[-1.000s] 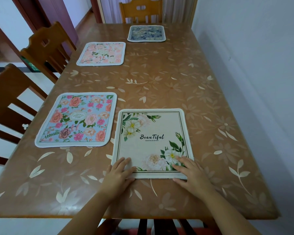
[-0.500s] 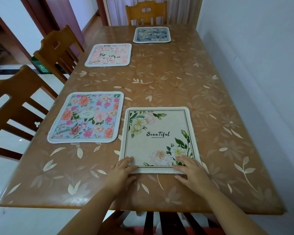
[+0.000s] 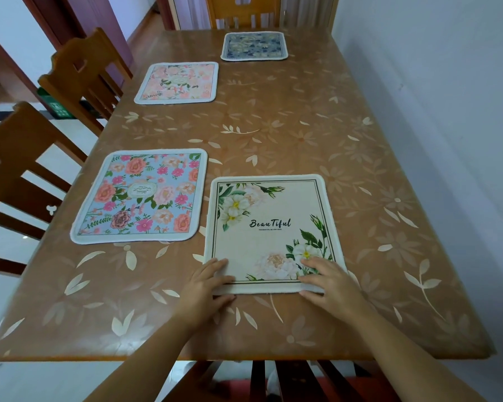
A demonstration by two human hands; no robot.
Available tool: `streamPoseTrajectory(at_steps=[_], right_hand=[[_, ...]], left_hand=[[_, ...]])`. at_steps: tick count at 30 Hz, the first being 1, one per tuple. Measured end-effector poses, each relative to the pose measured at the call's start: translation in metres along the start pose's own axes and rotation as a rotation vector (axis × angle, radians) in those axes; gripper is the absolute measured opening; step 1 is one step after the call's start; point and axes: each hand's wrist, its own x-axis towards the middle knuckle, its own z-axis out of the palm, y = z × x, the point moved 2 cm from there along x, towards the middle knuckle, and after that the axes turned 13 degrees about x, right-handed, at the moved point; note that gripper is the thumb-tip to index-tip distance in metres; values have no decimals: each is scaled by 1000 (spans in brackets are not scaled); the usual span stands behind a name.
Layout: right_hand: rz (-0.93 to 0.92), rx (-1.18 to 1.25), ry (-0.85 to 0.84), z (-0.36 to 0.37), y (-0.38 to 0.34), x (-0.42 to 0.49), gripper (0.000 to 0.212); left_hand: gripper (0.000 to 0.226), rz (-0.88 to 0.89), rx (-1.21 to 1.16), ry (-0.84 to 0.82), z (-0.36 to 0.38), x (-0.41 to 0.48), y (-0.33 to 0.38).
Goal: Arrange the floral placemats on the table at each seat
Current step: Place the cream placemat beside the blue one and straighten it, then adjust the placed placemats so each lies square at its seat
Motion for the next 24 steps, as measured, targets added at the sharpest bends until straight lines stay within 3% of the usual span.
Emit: streamPoseTrajectory(at_steps=[9,18,24], right_hand=[[5,76,77,4,2,2,22],[145,11,-105,8,6,-5,39],[175,-3,-142,20,-19,7,36]], left_hand=[[23,94,29,-12,5,-1,2],[38,24,29,-2,5,-5,-2],[32,-20,140,-100,-13,-7,6]])
